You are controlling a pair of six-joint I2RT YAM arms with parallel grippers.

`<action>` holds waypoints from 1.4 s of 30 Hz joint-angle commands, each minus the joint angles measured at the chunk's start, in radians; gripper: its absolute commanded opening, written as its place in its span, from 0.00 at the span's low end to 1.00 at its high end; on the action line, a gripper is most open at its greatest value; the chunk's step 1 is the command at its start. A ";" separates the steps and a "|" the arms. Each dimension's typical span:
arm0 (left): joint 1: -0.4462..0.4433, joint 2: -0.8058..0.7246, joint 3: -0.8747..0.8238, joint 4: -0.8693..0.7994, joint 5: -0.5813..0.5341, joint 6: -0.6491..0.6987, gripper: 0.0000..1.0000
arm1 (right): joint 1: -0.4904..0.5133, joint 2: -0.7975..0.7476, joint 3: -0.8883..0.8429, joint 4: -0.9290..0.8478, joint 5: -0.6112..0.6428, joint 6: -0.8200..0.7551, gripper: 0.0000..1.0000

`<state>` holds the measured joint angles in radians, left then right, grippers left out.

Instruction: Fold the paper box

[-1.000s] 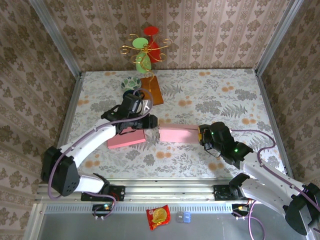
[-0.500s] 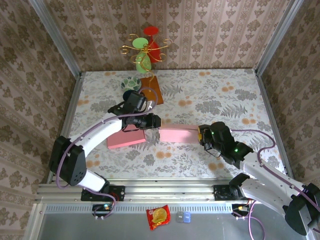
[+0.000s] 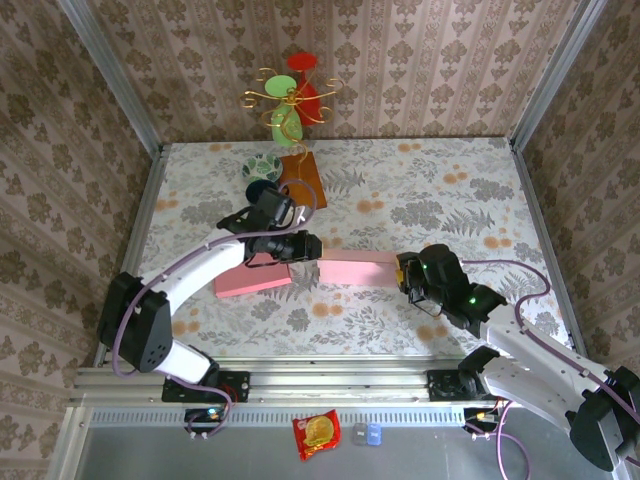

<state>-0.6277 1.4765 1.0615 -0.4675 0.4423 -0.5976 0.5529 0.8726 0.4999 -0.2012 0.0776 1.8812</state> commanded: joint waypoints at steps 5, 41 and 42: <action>-0.010 -0.002 -0.061 -0.028 -0.028 0.034 0.27 | -0.011 0.026 -0.017 -0.216 -0.012 -0.011 0.34; -0.122 -0.182 -0.285 0.193 -0.185 0.077 0.22 | -0.071 0.085 -0.063 0.169 -0.138 -0.044 0.69; -0.128 -0.191 -0.295 0.205 -0.185 0.078 0.22 | -0.078 0.090 -0.071 0.176 -0.166 -0.053 0.63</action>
<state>-0.7380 1.2831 0.8185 -0.2211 0.2996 -0.5449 0.4908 0.9520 0.4469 -0.0921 -0.0284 1.8565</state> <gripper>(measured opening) 0.218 0.651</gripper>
